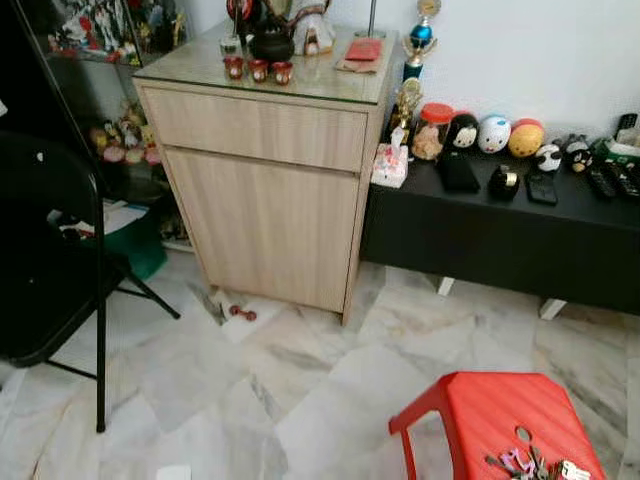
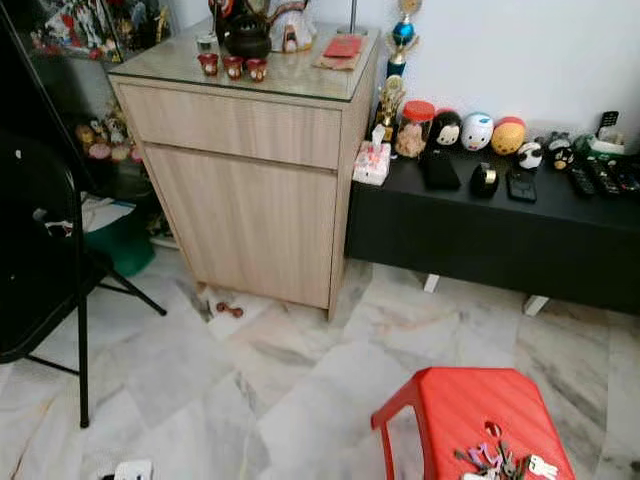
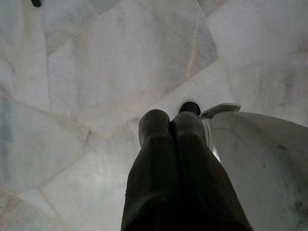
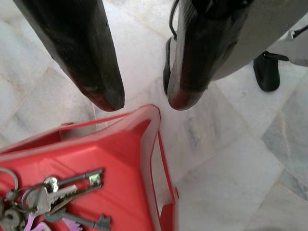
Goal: Hang keys on a hook
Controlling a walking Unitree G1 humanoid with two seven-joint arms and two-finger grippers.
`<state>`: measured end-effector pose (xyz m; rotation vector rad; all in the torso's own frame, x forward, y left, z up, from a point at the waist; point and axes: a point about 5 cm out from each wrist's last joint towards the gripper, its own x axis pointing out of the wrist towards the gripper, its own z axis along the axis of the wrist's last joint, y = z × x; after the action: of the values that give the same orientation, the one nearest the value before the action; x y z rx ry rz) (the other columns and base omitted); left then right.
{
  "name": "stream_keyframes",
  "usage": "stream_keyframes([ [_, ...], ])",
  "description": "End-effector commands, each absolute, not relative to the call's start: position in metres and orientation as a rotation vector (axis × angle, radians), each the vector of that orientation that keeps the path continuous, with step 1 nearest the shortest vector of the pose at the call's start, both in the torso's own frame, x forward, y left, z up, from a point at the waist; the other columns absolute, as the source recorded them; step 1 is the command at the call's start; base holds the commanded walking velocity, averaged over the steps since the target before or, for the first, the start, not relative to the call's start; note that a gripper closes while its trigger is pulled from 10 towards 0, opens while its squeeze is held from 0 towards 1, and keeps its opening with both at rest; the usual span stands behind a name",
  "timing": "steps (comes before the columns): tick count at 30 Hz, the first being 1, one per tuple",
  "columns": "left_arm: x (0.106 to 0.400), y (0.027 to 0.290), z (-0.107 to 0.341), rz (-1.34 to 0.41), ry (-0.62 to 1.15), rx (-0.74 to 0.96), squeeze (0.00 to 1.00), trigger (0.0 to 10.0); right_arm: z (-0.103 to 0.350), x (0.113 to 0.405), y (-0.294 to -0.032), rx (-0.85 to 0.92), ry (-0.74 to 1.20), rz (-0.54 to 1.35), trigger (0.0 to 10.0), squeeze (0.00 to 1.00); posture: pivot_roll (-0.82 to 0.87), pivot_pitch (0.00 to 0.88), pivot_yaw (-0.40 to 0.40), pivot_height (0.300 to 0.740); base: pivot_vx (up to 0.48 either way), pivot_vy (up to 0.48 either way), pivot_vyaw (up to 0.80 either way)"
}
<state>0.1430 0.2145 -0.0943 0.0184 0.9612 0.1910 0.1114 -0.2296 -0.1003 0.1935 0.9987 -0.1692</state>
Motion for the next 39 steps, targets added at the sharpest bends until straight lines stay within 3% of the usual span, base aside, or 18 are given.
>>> stream_keyframes([
  [1,0.1283,0.2049,-0.1018,0.173,1.024,-0.005,0.00,10.0,-0.1016,0.1056,-0.2313,0.190,1.019,-0.172,10.0,0.00,0.17,0.000,-0.072,0.740,0.000,0.000,0.00],
  [11,0.1279,0.2046,-0.1018,0.166,1.020,-0.011,0.00,10.0,-0.1018,0.1047,-0.2313,0.191,1.022,-0.169,10.0,0.00,0.17,0.000,-0.072,0.740,-0.243,0.000,0.00],
  [25,0.1282,0.2053,-0.1015,0.164,1.014,-0.004,0.00,10.0,-0.1019,0.1046,-0.2309,0.193,1.021,-0.169,10.0,0.00,0.17,0.000,-0.071,0.740,0.000,0.000,0.00],
  [39,0.1280,0.2049,-0.1015,0.173,1.011,-0.013,0.00,10.0,-0.1013,0.1052,-0.2315,0.201,1.008,-0.175,10.0,0.00,0.17,0.000,-0.072,0.740,0.000,-0.215,0.00],
])
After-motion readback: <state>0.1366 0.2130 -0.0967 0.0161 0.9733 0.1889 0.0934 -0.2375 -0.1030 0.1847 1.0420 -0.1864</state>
